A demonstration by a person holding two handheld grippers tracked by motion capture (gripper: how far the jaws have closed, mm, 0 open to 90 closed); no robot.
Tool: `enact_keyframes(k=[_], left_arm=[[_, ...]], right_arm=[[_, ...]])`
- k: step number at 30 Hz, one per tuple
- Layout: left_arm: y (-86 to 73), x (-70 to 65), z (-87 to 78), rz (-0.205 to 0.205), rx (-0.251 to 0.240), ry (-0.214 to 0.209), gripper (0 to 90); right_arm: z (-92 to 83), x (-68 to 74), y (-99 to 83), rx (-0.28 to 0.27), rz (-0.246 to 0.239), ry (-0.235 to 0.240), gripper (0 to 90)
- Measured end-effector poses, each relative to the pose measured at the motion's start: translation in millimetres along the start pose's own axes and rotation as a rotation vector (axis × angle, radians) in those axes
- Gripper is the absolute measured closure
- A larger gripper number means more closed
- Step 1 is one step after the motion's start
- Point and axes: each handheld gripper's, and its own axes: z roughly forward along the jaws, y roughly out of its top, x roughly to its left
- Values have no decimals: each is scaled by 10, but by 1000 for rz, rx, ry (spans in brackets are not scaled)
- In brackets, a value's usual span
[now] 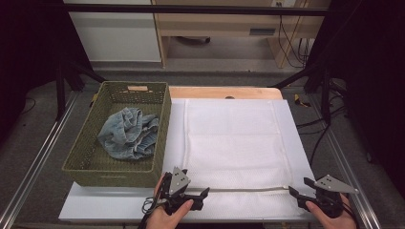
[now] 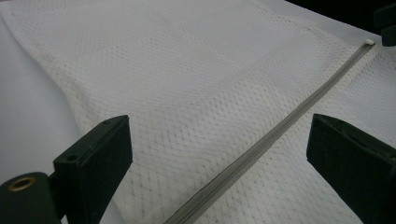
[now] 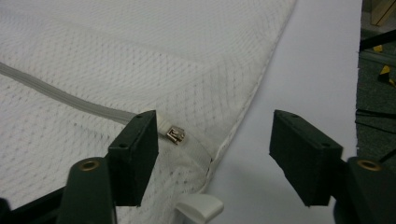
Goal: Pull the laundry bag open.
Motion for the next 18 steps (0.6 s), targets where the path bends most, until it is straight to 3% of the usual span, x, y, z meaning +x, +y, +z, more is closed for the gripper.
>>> enact_keyframes(k=[7,18], left_arm=[[-23,-50,3,12,13,-2,72],[-43,-64,6,5,15,-3,75]], right_arm=[[11,15,-69,31,4,40,422],[9,24,-136,60,-12,50,417]])
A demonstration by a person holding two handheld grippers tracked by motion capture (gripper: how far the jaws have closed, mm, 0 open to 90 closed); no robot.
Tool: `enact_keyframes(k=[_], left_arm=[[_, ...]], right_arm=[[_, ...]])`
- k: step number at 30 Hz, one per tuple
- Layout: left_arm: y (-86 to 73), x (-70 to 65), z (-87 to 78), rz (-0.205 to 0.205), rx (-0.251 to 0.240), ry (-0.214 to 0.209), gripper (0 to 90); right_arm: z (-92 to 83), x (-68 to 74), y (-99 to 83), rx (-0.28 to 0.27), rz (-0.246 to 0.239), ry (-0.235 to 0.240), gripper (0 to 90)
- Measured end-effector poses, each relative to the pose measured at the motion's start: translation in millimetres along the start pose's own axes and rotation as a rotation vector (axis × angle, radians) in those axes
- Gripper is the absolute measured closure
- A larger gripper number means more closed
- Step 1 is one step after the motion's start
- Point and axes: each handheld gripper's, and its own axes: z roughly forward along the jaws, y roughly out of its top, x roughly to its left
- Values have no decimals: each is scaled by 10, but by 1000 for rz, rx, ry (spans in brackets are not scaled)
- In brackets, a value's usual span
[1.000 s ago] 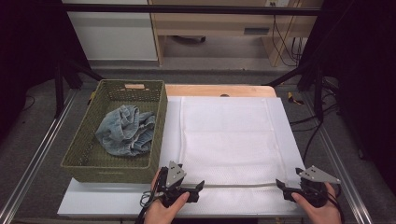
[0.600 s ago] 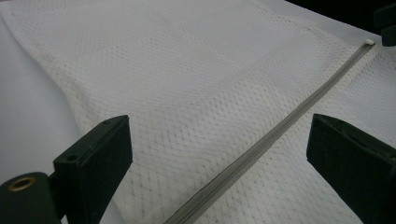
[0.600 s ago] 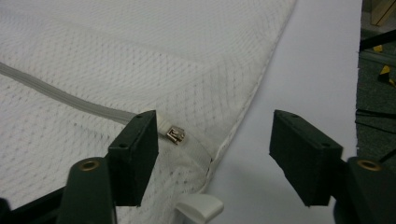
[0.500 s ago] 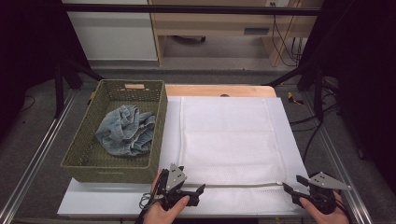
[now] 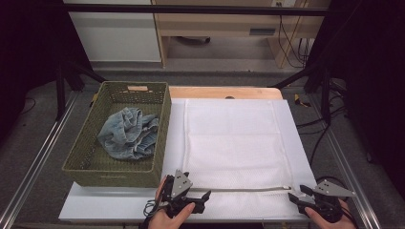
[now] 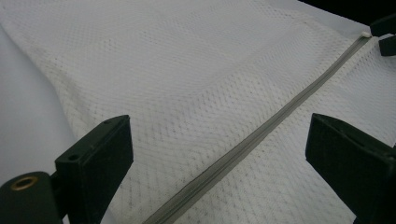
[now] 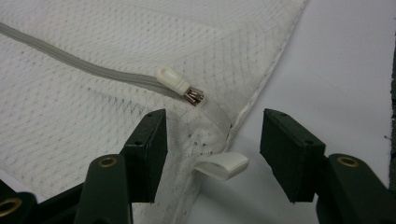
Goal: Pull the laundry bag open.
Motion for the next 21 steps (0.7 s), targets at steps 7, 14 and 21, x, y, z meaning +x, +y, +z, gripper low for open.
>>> enact_keyframes(k=[7,14,21], left_arm=[[-5,3,-3,-3,4,1,75],[-1,-13,0,-4,-2,0,77],[6,-6,-21,-4,-10,9,79]], right_arm=[[5,5,-28,22,-3,5,443],[48,31,-1,40,-34,-1,507],[82,56,31,63,-44,-3,580]])
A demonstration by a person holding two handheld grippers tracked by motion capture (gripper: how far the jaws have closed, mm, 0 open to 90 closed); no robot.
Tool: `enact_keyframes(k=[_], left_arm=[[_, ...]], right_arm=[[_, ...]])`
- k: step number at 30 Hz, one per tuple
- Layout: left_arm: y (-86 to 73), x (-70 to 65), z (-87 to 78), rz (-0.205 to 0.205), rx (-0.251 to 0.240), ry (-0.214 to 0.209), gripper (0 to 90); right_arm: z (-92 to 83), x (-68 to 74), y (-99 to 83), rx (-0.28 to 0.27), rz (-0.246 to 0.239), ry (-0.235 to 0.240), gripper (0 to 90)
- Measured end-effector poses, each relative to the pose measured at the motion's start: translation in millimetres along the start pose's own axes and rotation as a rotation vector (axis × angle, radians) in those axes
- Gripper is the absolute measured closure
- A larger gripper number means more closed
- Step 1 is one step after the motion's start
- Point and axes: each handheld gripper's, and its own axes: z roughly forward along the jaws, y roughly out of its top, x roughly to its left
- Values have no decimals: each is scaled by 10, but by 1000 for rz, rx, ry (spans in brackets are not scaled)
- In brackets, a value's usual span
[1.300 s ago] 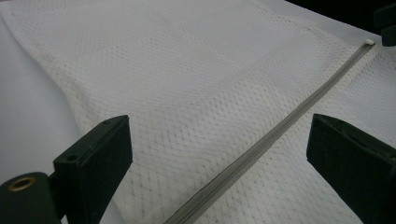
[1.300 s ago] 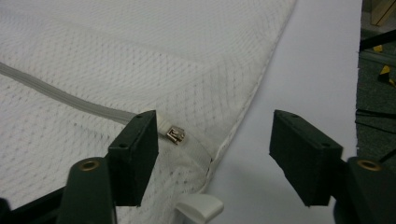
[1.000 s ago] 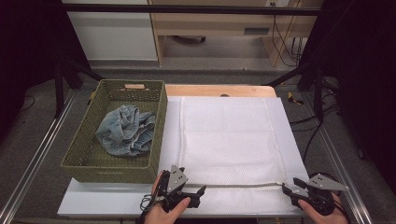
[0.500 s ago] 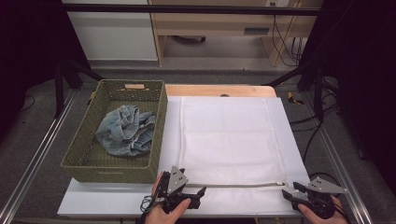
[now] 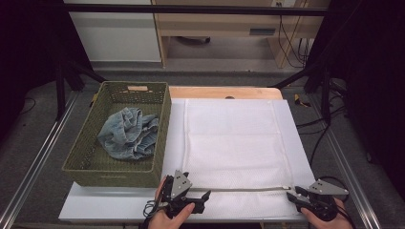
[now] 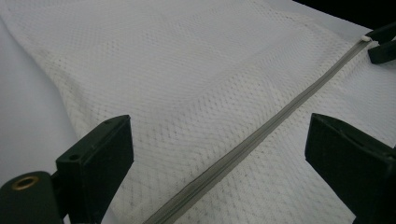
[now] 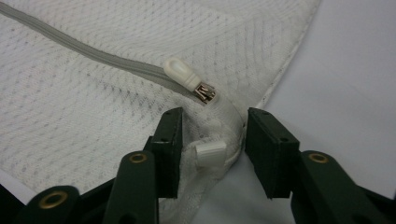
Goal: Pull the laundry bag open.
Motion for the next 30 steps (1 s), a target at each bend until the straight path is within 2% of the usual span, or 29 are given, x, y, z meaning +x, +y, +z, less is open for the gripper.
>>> enact_keyframes(k=[6,8,9,11,14,17,18,20,21,25,30], left_arm=[[17,-7,-10,10,3,7,85],[29,-17,-14,19,4,9,86],[36,-23,-18,26,4,13,88],[44,-36,-19,21,-9,14,89],[50,-29,-30,12,-21,9,90],[54,-19,-34,-6,-33,-1,89],[58,-14,-36,-16,-39,-6,89],[69,-3,-40,-26,-55,-17,87],[84,4,-44,-36,-73,-19,87],[105,4,-41,-49,-85,-25,87],[159,-7,-31,-66,-95,-46,87]], right_arm=[[24,10,31,11,0,-2,661],[33,31,53,24,-10,-9,709],[46,50,82,35,-19,-18,764],[58,69,109,47,-17,-29,814],[67,88,136,53,-25,-44,842],[55,105,153,26,-43,-49,846],[21,124,185,-19,-65,-59,848],[5,136,201,-39,-73,-61,848],[-13,156,222,-68,-92,-72,848],[-17,164,234,-83,-105,-77,848],[-23,158,238,-96,-93,-76,847]])
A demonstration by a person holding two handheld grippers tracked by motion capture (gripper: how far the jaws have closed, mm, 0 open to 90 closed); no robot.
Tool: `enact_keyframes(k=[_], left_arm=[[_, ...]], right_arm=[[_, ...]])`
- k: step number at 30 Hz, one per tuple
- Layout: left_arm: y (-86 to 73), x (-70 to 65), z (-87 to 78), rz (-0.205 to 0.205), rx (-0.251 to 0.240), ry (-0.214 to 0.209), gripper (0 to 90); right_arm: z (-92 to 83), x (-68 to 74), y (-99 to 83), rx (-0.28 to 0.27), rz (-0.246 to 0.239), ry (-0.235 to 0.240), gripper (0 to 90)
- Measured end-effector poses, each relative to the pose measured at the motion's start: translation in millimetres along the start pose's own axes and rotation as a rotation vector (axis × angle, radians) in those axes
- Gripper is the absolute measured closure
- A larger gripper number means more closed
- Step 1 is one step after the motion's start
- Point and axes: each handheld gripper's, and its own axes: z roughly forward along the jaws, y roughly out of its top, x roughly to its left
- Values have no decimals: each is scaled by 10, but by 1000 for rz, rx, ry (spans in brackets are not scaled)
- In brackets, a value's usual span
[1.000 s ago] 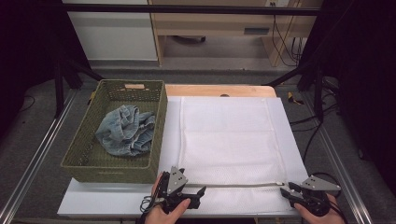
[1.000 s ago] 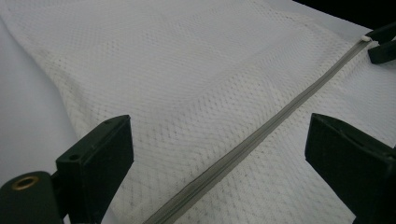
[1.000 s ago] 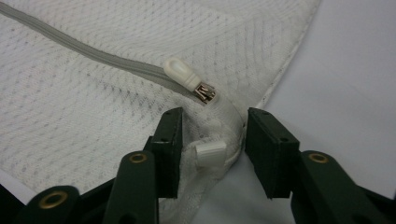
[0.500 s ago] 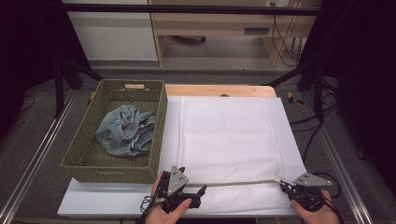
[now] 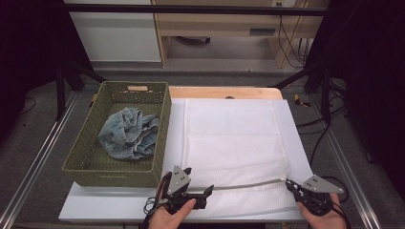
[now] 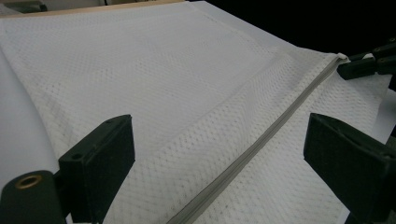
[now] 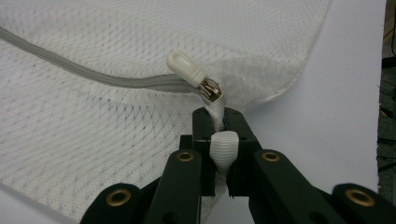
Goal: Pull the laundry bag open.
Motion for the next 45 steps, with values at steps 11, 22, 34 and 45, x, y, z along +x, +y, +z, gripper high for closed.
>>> enact_keyframes(k=[11,22,34,45], left_arm=[[173,-83,96,-3,-53,-116,53],[362,-353,467,24,-45,-178,51],[470,-577,755,-1,-49,-245,52],[446,-754,1044,-3,-36,-280,53]], right_arm=[[-15,15,39,-42,1,26,846],[-30,7,39,-68,9,34,846],[-27,16,24,-74,-2,43,846],[-52,22,35,-100,-14,51,846]])
